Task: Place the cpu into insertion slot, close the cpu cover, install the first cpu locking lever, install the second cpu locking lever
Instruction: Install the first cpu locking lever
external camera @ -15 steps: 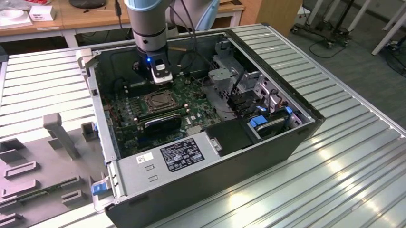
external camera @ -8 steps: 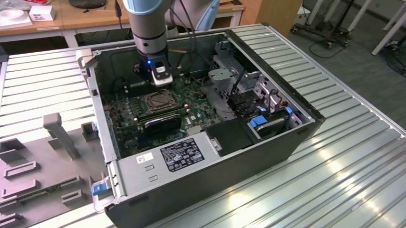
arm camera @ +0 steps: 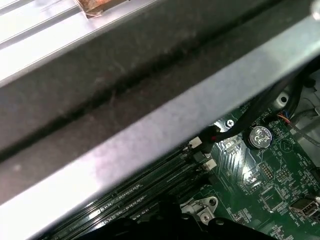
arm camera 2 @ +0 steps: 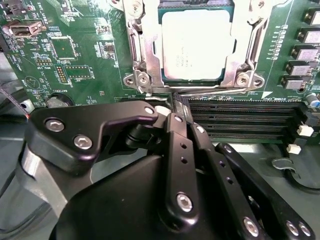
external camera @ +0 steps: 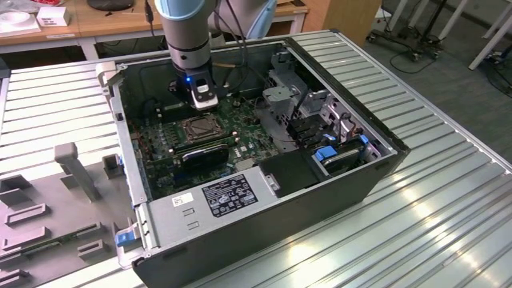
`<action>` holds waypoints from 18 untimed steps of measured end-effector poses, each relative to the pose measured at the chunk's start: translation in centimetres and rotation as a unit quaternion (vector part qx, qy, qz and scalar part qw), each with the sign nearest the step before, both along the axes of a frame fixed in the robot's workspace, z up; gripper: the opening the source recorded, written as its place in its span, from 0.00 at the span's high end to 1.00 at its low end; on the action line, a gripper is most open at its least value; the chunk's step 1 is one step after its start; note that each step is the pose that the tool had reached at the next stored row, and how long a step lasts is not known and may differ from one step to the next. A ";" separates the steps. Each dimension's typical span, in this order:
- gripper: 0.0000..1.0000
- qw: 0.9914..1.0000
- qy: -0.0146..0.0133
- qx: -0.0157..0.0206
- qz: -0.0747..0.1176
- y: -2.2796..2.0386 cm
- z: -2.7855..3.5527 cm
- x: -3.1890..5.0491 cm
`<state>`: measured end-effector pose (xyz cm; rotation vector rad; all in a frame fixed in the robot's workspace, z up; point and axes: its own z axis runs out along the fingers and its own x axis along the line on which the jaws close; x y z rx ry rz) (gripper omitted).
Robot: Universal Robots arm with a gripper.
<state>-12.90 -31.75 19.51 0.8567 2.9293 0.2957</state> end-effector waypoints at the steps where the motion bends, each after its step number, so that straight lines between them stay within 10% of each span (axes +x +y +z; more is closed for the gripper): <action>1: 0.89 1.000 0.000 0.000 0.000 0.00 0.06 0.00; 18: 0.89 1.000 -0.008 0.002 0.000 0.00 1.40 -1.35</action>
